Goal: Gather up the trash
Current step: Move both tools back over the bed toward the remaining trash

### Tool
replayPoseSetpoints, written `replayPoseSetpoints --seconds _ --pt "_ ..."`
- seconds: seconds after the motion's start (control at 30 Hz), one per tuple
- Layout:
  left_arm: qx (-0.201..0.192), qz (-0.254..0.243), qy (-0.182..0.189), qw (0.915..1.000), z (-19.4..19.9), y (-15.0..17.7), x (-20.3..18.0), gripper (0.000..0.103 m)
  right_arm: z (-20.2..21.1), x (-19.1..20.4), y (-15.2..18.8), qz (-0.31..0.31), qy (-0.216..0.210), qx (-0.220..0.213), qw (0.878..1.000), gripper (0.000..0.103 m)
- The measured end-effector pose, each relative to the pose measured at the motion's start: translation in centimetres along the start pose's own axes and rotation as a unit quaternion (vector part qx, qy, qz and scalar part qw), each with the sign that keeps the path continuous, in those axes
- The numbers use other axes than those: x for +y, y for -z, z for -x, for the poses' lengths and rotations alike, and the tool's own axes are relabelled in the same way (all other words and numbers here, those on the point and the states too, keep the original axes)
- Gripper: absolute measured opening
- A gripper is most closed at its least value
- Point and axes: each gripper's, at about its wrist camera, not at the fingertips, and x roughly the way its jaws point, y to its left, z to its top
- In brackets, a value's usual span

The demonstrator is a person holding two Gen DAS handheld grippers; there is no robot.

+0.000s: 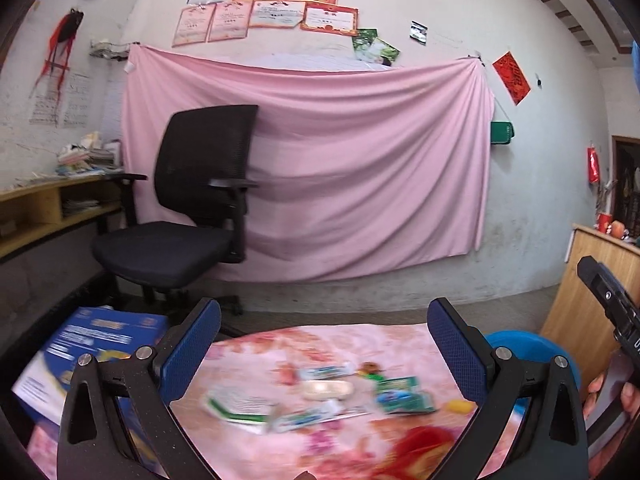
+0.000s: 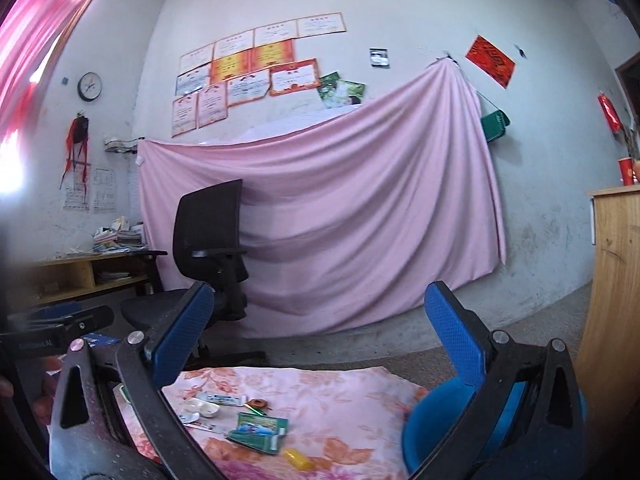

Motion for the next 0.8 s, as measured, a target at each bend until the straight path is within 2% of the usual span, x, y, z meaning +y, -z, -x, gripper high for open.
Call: replayPoseSetpoints --seconds 0.1,0.27,0.43,0.6,0.8 --pt "0.005 -0.017 -0.009 0.9998 0.3 1.2 1.6 0.101 -1.0 1.7 0.7 0.015 -0.012 0.012 1.0 0.103" --pt "0.026 -0.032 -0.01 0.9991 -0.2 4.0 3.0 0.101 -3.4 3.7 2.8 0.034 -0.018 0.068 0.997 0.103" --pt "0.076 -0.018 0.007 0.9969 -2.1 5.2 4.0 0.101 -5.7 4.6 5.0 0.061 -0.012 0.124 0.99 0.103" --pt "0.14 -0.013 0.004 0.99 -4.0 6.4 4.7 0.101 -8.2 4.8 6.7 0.076 0.002 0.191 0.979 0.103" --pt "0.191 0.005 -0.018 0.9814 -6.2 7.1 5.2 0.1 -10.6 4.3 8.3 0.07 0.01 0.264 0.962 0.103"
